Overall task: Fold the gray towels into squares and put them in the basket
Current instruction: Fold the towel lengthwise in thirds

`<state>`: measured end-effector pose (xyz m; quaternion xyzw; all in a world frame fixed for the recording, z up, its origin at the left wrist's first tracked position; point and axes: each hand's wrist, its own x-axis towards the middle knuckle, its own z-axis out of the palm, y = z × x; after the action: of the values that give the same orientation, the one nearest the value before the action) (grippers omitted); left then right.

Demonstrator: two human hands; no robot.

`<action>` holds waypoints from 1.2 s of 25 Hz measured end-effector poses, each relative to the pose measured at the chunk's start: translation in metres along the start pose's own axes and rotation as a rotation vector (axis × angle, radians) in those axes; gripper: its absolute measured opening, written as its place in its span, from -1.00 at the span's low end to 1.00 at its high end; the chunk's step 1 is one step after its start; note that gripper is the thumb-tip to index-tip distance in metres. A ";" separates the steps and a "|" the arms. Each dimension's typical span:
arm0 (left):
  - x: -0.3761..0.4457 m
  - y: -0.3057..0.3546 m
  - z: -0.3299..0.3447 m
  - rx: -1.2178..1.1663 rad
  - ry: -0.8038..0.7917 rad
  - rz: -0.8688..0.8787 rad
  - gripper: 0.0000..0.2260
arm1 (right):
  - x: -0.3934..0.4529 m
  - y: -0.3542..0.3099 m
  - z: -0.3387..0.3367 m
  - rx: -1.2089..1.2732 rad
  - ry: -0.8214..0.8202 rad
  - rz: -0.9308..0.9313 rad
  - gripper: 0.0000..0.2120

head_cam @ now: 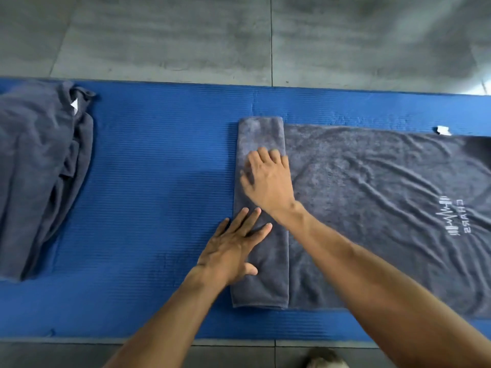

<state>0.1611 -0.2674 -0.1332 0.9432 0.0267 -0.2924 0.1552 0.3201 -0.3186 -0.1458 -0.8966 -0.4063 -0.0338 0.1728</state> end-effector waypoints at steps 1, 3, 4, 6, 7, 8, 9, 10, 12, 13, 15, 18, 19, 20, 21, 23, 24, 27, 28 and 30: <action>-0.003 0.002 0.000 -0.024 0.024 -0.019 -0.12 | -0.009 -0.009 -0.004 0.036 -0.080 0.026 -0.78; -0.014 0.006 0.007 -0.115 0.144 -0.100 -0.13 | -0.012 -0.024 -0.008 0.063 -0.316 0.169 -0.71; -0.022 0.010 0.012 -0.179 0.250 -0.170 -0.15 | -0.008 -0.029 -0.008 0.024 -0.379 0.230 -0.63; -0.032 0.017 0.023 -0.358 0.468 -0.335 -0.29 | 0.000 -0.039 -0.010 -0.066 -0.403 0.289 -0.52; -0.033 0.018 0.026 -0.474 0.524 -0.422 -0.40 | 0.003 -0.044 -0.010 -0.094 -0.398 0.294 -0.53; -0.032 0.018 0.026 -0.579 0.523 -0.506 -0.50 | 0.005 -0.049 -0.011 -0.102 -0.402 0.302 -0.57; -0.029 0.016 0.025 -0.643 0.473 -0.563 -0.59 | 0.007 -0.050 -0.011 -0.089 -0.417 0.318 -0.64; -0.027 0.015 0.022 -0.660 0.397 -0.588 -0.66 | 0.008 -0.050 -0.012 -0.061 -0.433 0.341 -0.69; -0.024 0.013 0.017 -0.656 0.298 -0.597 -0.77 | 0.007 -0.047 -0.015 -0.005 -0.430 0.379 -0.74; -0.024 0.013 0.015 -0.678 0.284 -0.602 -0.78 | 0.005 -0.047 -0.017 -0.001 -0.418 0.379 -0.73; -0.027 0.013 0.013 -0.727 0.294 -0.610 -0.76 | 0.001 -0.048 -0.017 -0.057 -0.393 0.350 -0.72; -0.028 0.014 0.009 -0.758 0.296 -0.595 -0.72 | -0.003 -0.048 -0.017 -0.113 -0.374 0.336 -0.73; -0.027 0.015 0.008 -0.783 0.297 -0.581 -0.72 | -0.002 -0.049 -0.016 -0.108 -0.374 0.341 -0.75; -0.027 0.017 0.006 -0.820 0.303 -0.559 -0.71 | -0.001 -0.049 -0.015 -0.100 -0.383 0.346 -0.77; -0.027 0.020 0.005 -0.870 0.313 -0.535 -0.70 | 0.001 -0.049 -0.016 -0.085 -0.393 0.350 -0.78; -0.029 0.025 0.001 -0.947 0.352 -0.494 -0.69 | 0.005 -0.044 -0.018 0.011 -0.410 0.390 -0.75; -0.031 0.027 0.000 -0.960 0.374 -0.480 -0.69 | 0.006 -0.038 -0.020 0.113 -0.414 0.434 -0.75; -0.033 0.037 -0.010 -0.921 0.414 -0.446 -0.74 | 0.000 -0.013 -0.024 0.518 -0.337 0.583 -0.65; -0.034 0.044 -0.015 -0.891 0.433 -0.445 -0.76 | -0.005 -0.005 -0.027 0.657 -0.299 0.617 -0.62; -0.035 0.062 -0.025 -0.814 0.472 -0.433 -0.76 | -0.014 0.010 -0.036 0.914 -0.222 0.675 -0.67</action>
<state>0.1544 -0.3169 -0.0765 0.8195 0.3673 -0.0631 0.4353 0.3208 -0.3467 -0.1172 -0.8091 -0.0868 0.2962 0.5002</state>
